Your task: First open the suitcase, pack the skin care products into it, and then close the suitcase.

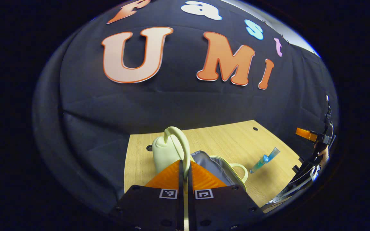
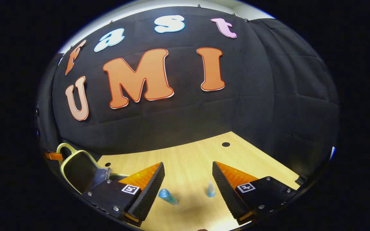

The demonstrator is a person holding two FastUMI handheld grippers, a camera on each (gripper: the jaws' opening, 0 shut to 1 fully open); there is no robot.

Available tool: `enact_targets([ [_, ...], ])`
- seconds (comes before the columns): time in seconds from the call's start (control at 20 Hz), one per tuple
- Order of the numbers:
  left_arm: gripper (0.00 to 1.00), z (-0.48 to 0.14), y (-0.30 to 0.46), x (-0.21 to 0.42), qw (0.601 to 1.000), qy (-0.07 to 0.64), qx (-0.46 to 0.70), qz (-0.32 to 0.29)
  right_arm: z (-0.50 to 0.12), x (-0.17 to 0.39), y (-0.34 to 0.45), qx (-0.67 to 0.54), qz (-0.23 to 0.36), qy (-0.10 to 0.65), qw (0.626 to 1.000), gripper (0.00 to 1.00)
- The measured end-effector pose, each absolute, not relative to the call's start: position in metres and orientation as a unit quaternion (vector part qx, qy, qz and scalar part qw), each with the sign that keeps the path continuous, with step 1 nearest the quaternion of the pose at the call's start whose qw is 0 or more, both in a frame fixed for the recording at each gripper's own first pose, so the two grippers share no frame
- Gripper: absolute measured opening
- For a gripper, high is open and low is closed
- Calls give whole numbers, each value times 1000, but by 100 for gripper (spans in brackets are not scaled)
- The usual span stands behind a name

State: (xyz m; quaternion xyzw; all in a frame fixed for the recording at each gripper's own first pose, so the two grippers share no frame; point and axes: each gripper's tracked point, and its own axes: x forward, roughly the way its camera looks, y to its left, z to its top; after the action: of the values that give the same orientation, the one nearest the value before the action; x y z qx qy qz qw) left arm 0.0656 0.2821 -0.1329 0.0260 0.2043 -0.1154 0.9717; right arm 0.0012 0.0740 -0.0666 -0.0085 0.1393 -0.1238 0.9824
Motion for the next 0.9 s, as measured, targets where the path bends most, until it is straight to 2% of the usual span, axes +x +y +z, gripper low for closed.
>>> enact_targets([
  [0.25,4,-170,381,68,974,210,-33,-85,-68,-3,112,-7,-131,134,982,94],
  [0.45,4,-236,460,63,964,247,-92,-36,-82,-3,136,-6,-128,149,980,95],
  [0.7,5,-327,505,60,935,300,-187,10,-94,-5,151,-3,-124,162,979,94],
  [0.9,5,-382,519,51,917,353,-181,37,-98,-15,148,-12,-129,168,977,94],
])
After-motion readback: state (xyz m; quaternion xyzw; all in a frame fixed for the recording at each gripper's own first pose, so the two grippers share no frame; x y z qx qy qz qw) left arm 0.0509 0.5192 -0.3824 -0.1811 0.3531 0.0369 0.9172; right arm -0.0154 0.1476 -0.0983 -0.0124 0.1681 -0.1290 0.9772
